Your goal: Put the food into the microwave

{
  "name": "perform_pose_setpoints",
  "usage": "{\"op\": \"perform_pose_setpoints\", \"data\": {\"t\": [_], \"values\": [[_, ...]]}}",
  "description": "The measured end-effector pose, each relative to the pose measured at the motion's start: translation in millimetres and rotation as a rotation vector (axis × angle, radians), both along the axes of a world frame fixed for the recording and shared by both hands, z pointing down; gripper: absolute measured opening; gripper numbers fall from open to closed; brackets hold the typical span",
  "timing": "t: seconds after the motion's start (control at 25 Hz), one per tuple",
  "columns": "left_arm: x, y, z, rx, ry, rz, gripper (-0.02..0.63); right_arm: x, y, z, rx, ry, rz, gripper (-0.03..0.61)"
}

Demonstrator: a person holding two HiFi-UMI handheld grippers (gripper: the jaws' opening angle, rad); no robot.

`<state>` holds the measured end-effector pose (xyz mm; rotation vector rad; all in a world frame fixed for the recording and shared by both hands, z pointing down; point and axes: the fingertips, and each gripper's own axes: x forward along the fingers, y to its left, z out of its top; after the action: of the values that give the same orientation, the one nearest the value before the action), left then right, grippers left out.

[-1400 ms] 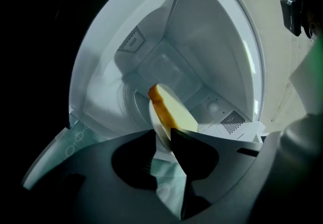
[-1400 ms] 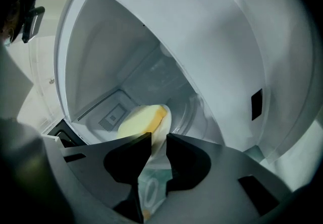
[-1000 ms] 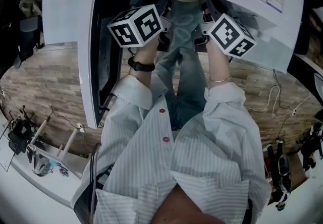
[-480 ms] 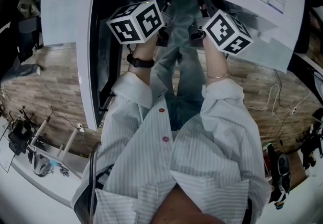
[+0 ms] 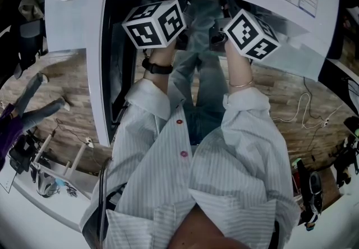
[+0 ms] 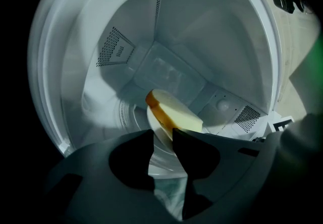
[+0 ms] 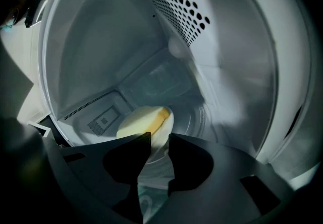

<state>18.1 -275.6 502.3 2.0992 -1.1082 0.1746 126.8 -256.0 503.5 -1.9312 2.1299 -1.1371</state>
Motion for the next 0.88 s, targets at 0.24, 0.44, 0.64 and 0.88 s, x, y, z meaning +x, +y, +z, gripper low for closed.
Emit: {"op": "perform_pose_setpoints", "data": {"t": [0.24,0.44,0.64,0.88], "values": [[1,1,0,0.011,-0.028,0.0,0.119,2,0,-2,-0.005,0.008,0.002,0.12],[-2,2,-2,0.002,-0.02,-0.015,0.133,0,1,-4,-0.008,0.002,0.002,0.135],[-10,2,-3,0.01,-0.03,-0.036,0.15,-2,3,-4,-0.016,0.021,-0.004,0.183],[-13,5,-7,0.018,-0.03,-0.039,0.15,0,8,-7,-0.007,0.035,0.01,0.189]]}}
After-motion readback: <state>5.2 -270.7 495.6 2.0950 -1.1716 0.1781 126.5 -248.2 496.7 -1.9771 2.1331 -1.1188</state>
